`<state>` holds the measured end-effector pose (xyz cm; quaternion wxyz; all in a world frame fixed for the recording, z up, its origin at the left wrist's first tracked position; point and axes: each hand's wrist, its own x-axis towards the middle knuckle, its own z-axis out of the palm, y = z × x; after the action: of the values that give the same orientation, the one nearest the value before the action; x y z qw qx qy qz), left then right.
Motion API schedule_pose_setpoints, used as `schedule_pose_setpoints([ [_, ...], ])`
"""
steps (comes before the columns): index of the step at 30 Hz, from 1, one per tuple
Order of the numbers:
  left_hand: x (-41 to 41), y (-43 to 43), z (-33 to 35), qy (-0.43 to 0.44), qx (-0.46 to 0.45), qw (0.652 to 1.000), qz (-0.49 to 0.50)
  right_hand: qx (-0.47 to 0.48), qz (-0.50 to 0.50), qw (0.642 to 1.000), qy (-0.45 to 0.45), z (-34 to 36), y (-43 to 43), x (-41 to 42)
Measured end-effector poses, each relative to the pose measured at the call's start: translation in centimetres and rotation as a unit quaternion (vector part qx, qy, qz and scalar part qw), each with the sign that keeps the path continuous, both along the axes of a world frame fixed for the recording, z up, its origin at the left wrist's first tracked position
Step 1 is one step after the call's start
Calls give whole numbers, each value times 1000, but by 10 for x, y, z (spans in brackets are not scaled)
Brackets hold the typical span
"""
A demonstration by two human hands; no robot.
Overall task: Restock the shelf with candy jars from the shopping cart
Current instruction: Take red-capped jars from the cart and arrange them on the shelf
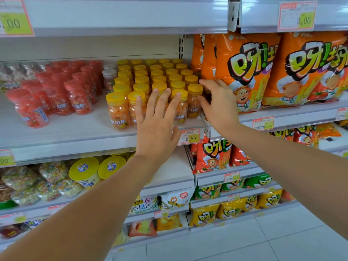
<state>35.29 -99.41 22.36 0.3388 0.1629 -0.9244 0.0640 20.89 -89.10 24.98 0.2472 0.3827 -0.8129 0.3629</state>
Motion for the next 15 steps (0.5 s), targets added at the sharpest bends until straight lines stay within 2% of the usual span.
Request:
schedule_pose_setpoints([
  [6,1,-1,-1,-5,-2,1000,2,-55,59,997,-21,-22,21,24],
  [11,0,-1,-2,-6,-4,1000,6,82,73,994,-26,-49,35,31],
  [15,-1,0,-3,-7,-12,1000,14,147,25,989,-15,-52,28,31],
])
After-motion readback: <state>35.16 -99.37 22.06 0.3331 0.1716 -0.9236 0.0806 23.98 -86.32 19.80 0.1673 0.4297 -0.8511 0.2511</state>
